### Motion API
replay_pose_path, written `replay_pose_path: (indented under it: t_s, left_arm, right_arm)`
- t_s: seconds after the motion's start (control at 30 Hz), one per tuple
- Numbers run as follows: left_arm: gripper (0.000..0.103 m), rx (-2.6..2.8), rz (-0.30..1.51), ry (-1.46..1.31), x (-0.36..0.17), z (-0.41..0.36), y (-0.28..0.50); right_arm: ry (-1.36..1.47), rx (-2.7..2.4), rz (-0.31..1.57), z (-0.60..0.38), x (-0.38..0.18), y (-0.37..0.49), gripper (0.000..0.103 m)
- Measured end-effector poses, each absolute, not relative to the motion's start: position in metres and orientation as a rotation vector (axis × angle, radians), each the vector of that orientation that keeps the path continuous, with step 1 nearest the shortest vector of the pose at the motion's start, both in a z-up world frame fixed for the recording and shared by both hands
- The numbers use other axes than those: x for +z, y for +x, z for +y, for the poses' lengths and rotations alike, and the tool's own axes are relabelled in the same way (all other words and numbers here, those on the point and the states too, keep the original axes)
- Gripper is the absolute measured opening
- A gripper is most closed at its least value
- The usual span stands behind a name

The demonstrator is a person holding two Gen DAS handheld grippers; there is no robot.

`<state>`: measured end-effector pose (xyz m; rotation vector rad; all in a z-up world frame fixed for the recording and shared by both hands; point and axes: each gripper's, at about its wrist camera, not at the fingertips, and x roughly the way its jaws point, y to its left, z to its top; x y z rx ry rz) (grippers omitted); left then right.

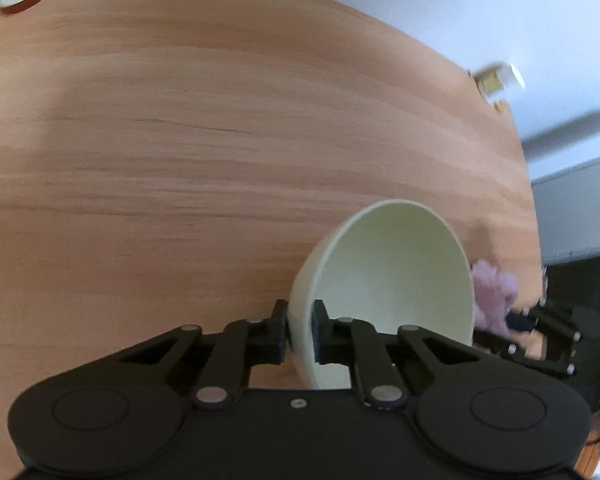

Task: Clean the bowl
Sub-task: 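Lift the bowl by its rim with the left tool toward the right tool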

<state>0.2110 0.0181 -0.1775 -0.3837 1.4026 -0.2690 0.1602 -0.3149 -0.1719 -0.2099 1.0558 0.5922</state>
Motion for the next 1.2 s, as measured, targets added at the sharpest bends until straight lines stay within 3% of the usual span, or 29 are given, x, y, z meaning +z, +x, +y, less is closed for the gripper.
replay_pose_path:
  t_s: [0.23,0.6,1.2]
  left_arm:
    - [0.009,-0.129,1.344,-0.582,-0.178,0.038,0.201]
    - [0.010,-0.086,1.204,-0.819,-0.149,0.038,0.196]
    - [0.010,-0.166,1.099,-0.812,-0.108,0.005,0.185]
  right_arm:
    - [-0.145,0.597,1.015,-0.296,-0.173,0.160,0.026]
    - [-0.074,0.748,0.880,-0.274,-0.128,0.138,0.026]
    - [-0.043,0.881,0.784,-0.231,-0.111,0.139,0.026]
